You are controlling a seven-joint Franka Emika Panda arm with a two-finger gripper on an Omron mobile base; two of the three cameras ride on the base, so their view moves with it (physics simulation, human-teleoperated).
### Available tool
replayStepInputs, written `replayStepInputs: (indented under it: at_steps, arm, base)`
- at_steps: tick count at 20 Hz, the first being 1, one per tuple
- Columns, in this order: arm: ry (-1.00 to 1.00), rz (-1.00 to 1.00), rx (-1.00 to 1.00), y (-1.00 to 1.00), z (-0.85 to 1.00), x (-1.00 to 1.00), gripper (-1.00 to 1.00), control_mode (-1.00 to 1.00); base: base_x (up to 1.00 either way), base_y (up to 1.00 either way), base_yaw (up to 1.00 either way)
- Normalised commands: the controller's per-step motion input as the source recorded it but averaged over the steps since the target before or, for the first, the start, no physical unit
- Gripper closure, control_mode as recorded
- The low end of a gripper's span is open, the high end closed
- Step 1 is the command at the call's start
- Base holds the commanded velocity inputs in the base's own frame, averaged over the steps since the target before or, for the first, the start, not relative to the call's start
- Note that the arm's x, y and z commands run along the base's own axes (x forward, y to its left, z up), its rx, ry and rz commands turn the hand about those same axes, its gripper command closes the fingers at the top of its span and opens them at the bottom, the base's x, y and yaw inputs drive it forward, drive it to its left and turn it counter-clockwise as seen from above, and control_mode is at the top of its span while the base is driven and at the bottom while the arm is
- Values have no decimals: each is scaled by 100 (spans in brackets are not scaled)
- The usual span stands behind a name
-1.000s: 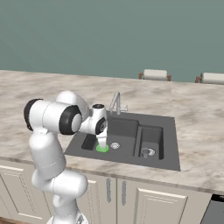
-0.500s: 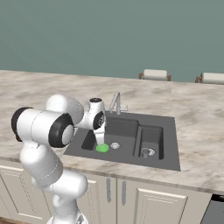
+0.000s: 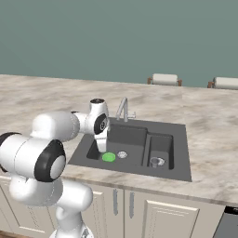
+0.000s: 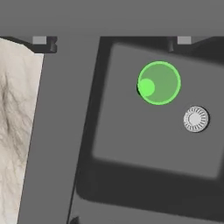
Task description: Move any existing items from the left basin to the right basin for drying. Then move the cup from the counter to the left basin of the sink for washing.
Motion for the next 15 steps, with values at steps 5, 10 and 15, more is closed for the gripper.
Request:
replayStepInputs:
  at_steps: [5, 10, 15]
  arm:
    - [0, -5, -1, 0, 39, -42, -100, -100]
    - [0, -6, -2, 0, 37, -45, -100, -100]
    - [0, -6, -2, 0, 38, -47, -100, -100]
  base:
    - [0, 0, 0]
    - [0, 0, 0]
    - [0, 0, 0]
